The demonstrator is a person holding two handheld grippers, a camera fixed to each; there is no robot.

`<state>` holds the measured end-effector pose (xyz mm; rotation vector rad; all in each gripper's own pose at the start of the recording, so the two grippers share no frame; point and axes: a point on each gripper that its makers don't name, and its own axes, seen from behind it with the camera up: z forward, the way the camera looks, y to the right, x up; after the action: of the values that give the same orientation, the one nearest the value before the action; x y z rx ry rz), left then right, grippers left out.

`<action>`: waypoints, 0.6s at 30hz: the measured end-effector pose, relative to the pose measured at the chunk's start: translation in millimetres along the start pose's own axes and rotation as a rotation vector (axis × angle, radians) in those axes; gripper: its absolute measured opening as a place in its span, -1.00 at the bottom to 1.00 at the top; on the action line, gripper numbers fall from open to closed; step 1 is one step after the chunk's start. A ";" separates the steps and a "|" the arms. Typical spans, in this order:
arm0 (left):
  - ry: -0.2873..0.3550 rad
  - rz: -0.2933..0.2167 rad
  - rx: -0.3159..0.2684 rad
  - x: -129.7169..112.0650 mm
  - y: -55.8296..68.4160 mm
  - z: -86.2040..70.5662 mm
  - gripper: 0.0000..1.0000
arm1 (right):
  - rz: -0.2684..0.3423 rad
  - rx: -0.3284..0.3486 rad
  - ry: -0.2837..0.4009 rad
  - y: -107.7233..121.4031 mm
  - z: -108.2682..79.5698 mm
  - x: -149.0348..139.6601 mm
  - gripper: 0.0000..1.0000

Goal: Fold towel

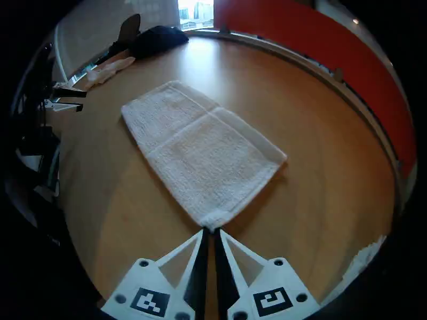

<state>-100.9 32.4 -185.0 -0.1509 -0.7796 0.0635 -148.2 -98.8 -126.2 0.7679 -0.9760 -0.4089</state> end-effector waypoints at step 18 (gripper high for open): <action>0.027 -0.008 0.009 3.7 -0.7 -6.9 0.86 | -0.030 -0.055 0.075 6.8 -19.9 33.3 -0.93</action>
<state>-93.4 31.4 -187.2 -0.1394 -0.7531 0.0576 -114.2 -107.3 -108.3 0.7435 -0.8810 -0.4286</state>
